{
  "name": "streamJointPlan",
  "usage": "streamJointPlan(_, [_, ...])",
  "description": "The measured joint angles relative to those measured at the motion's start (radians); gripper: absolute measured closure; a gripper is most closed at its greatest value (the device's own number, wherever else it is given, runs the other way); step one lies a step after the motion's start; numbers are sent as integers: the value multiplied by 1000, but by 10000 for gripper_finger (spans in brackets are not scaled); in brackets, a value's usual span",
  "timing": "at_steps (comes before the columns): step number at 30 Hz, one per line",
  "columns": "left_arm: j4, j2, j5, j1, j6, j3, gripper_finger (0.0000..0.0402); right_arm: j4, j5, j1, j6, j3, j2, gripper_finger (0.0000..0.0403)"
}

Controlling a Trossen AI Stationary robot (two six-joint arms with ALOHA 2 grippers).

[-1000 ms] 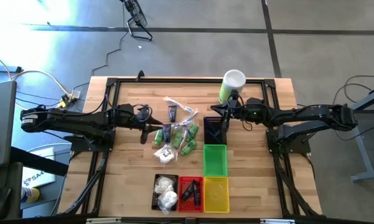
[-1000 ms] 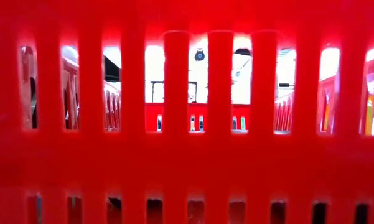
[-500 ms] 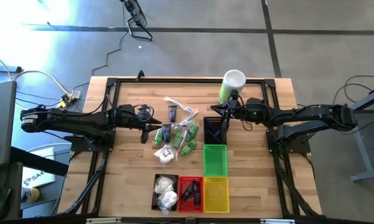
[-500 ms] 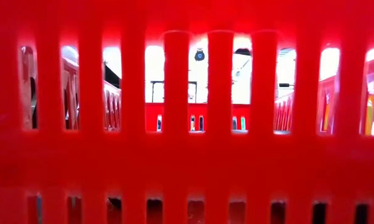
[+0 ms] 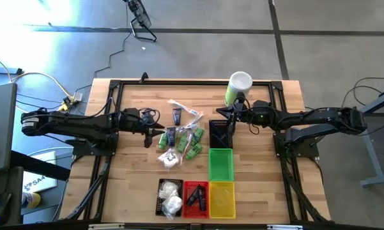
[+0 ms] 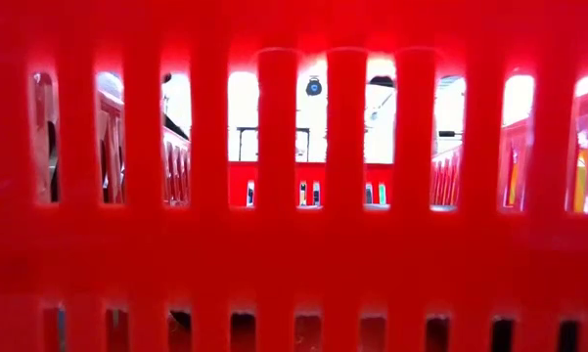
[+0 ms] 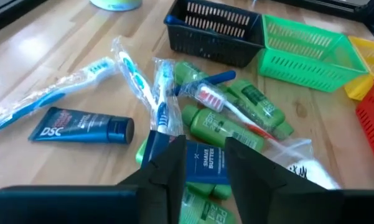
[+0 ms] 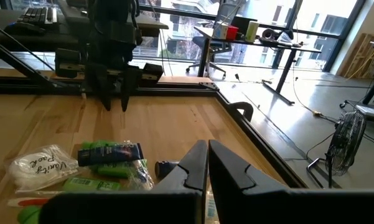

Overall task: Pick & Place Travel size toiletries
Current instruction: Put the blue shave cream into the red bin

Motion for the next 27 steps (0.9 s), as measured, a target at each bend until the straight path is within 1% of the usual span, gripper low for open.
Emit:
streamJointPlan(3, [2, 0, -16, 0, -9, 0, 253, 0, 0, 0, 0, 0, 0, 395])
streamJointPlan(10, [19, 0, -17, 0, 7, 0, 158, -1, 0, 0, -1, 0, 0, 395])
streamJointPlan(16, [23, 0, -17, 0, 7, 0, 91, -17, 1, 0, -1, 0, 0, 395])
streamJointPlan(20, [23, 0, 22, 0, 5, 0, 64, -19, 1, 0, -1, 0, 0, 395])
streamJointPlan(23, [23, 0, 50, 0, -28, 0, 56, -19, 1, 0, -2, 0, 0, 395])
streamJointPlan(25, [23, 0, 51, 0, -93, 0, 55, -18, 1, 0, -2, 0, 0, 395])
streamJointPlan(27, [24, 0, 50, 0, -199, 0, 55, -19, 1, 0, -2, 0, 0, 395])
